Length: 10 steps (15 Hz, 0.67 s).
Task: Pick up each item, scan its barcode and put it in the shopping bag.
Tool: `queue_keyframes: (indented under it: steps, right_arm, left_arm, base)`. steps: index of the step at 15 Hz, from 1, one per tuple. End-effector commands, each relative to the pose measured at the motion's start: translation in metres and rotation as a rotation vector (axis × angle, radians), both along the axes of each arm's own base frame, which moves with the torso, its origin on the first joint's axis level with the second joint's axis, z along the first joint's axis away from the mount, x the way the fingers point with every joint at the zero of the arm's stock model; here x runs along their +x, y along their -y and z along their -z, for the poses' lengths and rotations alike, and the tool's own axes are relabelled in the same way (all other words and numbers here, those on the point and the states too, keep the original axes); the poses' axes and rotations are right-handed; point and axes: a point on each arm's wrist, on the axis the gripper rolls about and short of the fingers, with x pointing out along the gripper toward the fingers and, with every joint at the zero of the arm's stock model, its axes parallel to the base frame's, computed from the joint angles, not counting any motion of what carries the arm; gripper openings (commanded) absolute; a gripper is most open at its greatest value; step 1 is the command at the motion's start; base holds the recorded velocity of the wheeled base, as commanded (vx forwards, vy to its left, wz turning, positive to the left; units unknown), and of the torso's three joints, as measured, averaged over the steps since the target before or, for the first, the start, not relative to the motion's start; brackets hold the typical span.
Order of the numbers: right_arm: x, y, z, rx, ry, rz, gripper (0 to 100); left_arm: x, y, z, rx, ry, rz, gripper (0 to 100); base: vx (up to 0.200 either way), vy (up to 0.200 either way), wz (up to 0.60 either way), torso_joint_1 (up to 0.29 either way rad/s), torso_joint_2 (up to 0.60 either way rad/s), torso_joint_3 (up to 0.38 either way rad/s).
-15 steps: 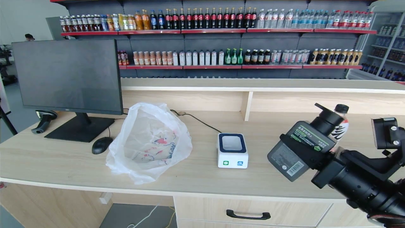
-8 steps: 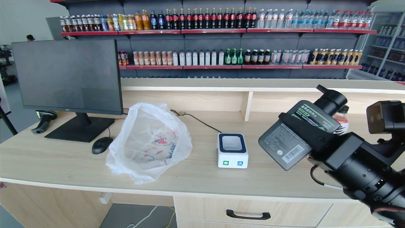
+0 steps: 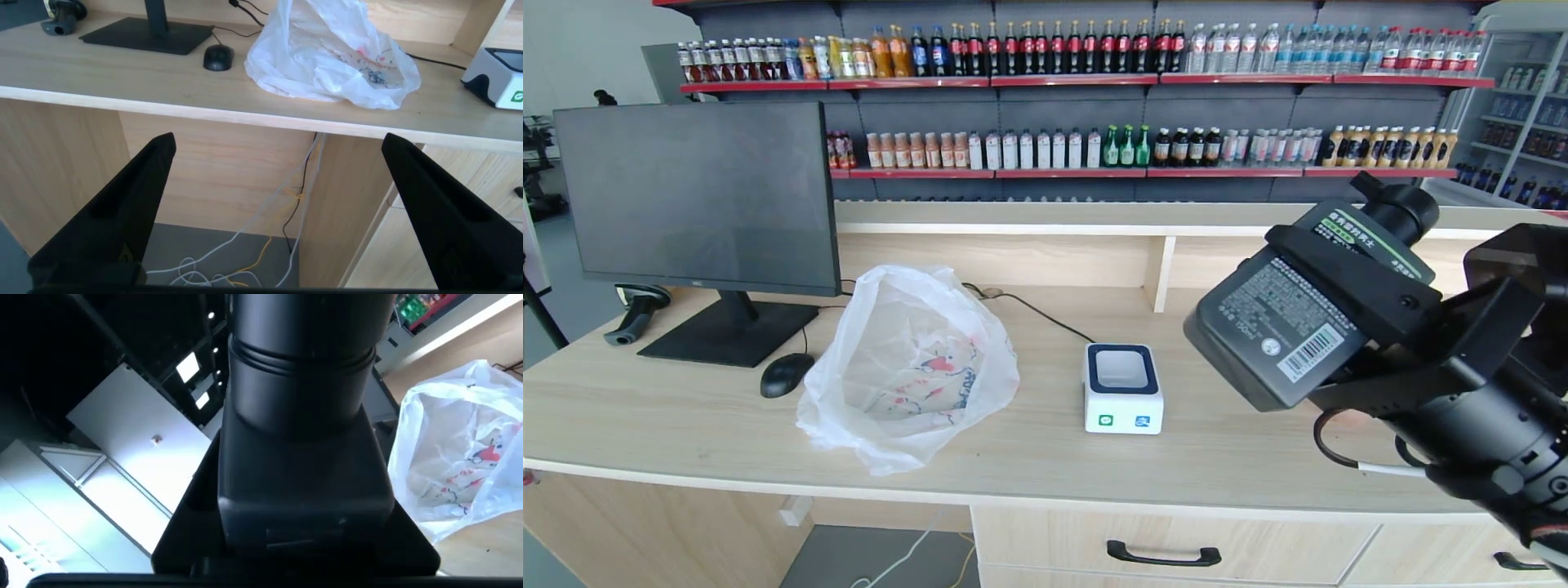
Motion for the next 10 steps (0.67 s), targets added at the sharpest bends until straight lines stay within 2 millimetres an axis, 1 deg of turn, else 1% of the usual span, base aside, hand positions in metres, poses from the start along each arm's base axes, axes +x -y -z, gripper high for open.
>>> queue_keyframes:
  steps: [1,4,6,10]
  right_arm:
    - [-0.0008,0.0007,-0.0039,0.021,0.002,-0.007,0]
    - [0.0001,-0.0002,-0.0065,0.031,0.008,-0.011,0]
    - [0.0016,-0.0015,-0.0116,0.044,0.025,-0.009,0]
    - [0.0009,0.0,-0.0097,0.038,0.02,-0.005,0]
  left_arm:
    - [0.0,0.0,0.0,0.0,0.001,-0.001,100]
    - [0.0,0.0,0.0,0.0,0.001,-0.001,100]
    - [0.0,0.0,0.0,0.0,0.001,-0.001,100]
    - [0.0,0.0,0.0,0.0,0.001,-0.001,100]
  base:
    - [0.0,0.0,0.0,0.0,0.0,0.0]
    - [0.0,0.0,0.0,0.0,0.0,0.0]
    - [0.0,0.0,0.0,0.0,0.0,0.0]
    - [0.0,0.0,0.0,0.0,0.0,0.0]
